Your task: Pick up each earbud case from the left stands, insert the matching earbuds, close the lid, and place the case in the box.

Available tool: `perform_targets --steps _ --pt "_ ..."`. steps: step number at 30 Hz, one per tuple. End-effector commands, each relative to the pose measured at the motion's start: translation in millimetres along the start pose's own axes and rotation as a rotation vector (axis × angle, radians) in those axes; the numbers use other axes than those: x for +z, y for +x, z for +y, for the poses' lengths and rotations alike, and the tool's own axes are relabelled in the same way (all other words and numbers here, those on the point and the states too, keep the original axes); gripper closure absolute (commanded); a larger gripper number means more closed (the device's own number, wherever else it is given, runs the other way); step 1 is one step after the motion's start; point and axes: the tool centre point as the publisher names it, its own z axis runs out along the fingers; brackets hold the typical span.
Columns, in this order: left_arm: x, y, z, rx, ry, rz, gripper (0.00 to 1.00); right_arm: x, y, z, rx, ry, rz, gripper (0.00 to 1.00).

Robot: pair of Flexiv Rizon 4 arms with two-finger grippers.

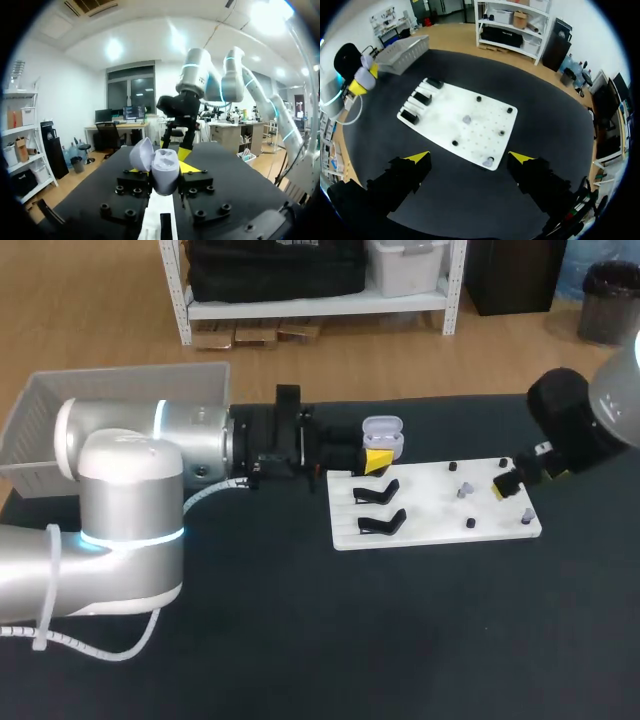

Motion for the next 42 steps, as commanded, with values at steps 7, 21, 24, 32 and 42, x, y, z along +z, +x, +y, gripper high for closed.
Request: perform_targets --steps 7,21,24,32,42 --pt "2.7 5.5 -0.1 -0.004 -0.03 -0.014 1.0 2.5 19.3 -3.8 -0.061 0.317 0.058 0.0" --pt "2.7 5.5 -0.1 -0.004 -0.03 -0.014 1.0 27.2 22.7 -20.8 -0.058 0.289 0.114 0.0" --pt "2.7 5.5 -0.1 -0.004 -0.03 -0.014 1.0 35.2 23.8 -29.6 -0.049 0.292 0.136 0.0" --pt "2.7 5.5 -0.1 -0.004 -0.03 -0.014 1.0 41.5 20.6 -32.4 0.009 0.335 0.211 0.36" --pt "2.7 5.5 -0.1 -0.004 -0.03 -0.014 1.0 49.1 24.2 -32.2 0.089 0.405 0.236 0.41"
